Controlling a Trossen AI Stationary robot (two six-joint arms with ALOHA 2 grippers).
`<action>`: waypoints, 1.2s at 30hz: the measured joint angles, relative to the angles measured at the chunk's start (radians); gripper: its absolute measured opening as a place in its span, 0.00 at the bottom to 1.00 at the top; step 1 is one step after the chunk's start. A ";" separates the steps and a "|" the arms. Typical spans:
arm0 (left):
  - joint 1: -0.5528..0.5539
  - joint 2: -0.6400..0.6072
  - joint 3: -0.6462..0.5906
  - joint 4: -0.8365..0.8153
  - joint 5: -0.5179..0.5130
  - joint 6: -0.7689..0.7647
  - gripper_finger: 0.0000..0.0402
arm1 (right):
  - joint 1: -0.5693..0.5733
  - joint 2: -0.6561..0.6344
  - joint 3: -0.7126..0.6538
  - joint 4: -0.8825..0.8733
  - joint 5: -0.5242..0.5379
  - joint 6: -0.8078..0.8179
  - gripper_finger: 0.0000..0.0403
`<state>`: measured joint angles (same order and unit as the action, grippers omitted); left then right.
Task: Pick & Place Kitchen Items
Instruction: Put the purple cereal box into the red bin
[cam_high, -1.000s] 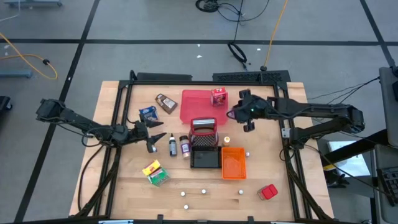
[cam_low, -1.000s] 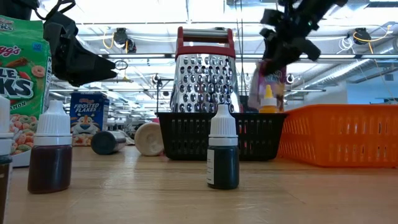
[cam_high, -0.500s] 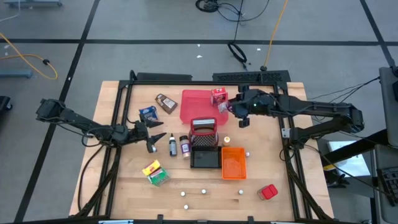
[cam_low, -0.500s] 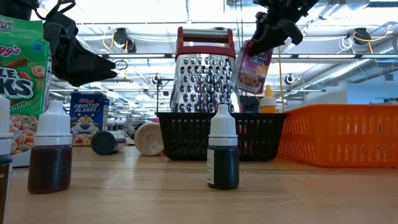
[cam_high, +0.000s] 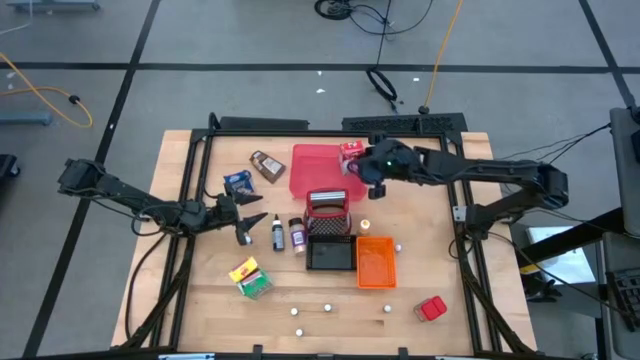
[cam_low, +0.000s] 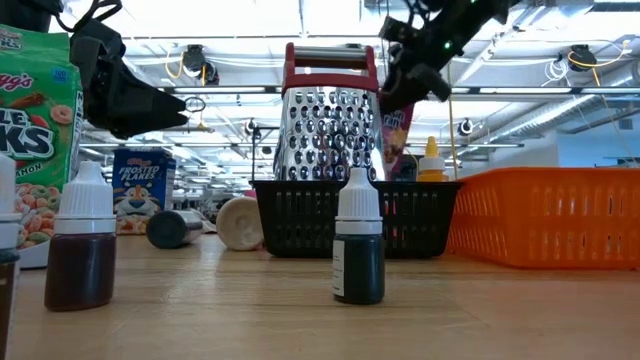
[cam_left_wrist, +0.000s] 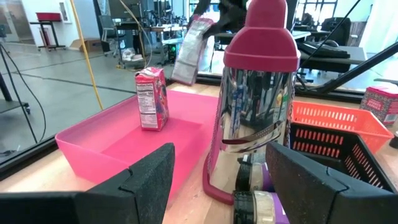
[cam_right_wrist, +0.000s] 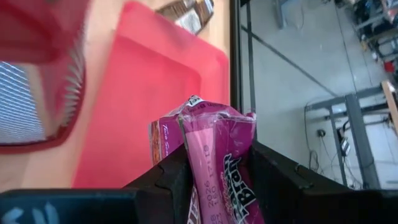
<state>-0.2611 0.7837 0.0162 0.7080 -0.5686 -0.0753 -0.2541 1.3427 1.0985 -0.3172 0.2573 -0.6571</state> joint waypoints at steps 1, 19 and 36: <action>0.000 0.000 0.000 0.000 0.000 0.000 0.64 | -0.009 0.009 0.000 0.004 0.000 0.000 0.33; 0.000 0.000 0.000 -0.001 -0.009 0.002 0.64 | -0.101 0.064 0.000 0.015 -0.105 0.068 0.33; 0.000 0.000 0.000 -0.001 -0.010 0.001 0.64 | -0.107 0.080 0.000 0.041 -0.129 0.095 0.33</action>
<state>-0.2611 0.7837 0.0162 0.7071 -0.5781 -0.0746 -0.3607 1.4228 1.0981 -0.2761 0.1280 -0.5617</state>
